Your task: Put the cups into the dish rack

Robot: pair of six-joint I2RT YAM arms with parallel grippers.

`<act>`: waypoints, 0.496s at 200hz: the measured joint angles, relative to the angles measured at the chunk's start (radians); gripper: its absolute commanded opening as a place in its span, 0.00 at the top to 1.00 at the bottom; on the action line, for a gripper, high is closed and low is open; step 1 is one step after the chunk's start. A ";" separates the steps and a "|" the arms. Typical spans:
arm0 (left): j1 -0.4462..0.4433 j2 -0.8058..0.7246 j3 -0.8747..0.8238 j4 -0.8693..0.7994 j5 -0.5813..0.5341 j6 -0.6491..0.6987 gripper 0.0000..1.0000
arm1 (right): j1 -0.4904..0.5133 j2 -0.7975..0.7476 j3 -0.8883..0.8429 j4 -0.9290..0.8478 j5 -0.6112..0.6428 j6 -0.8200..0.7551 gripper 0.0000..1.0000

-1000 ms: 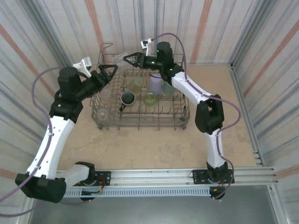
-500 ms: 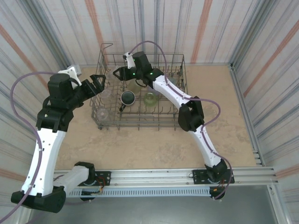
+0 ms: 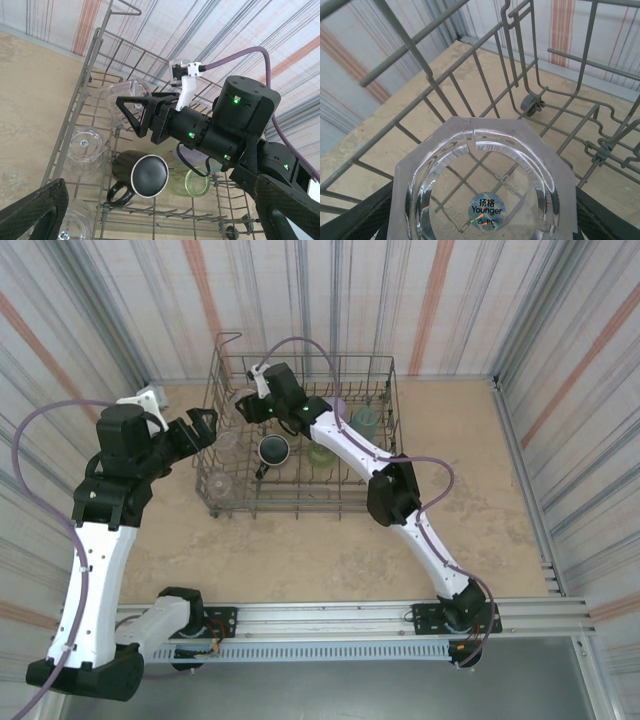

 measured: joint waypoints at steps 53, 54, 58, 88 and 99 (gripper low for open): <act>0.014 -0.001 -0.011 0.000 0.021 0.006 0.01 | 0.029 0.045 0.061 -0.019 0.046 -0.060 0.56; 0.014 -0.001 -0.011 0.000 0.022 0.006 0.01 | 0.030 0.045 0.061 -0.019 0.046 -0.061 0.56; 0.014 -0.001 -0.012 0.000 0.023 0.006 0.01 | 0.033 0.050 0.069 -0.021 0.049 -0.063 0.56; 0.014 -0.001 -0.018 0.001 0.024 0.008 0.01 | 0.046 0.066 0.085 -0.032 0.064 -0.087 0.57; 0.017 -0.001 -0.022 0.000 0.026 0.011 0.01 | 0.050 0.068 0.085 -0.041 0.065 -0.097 0.57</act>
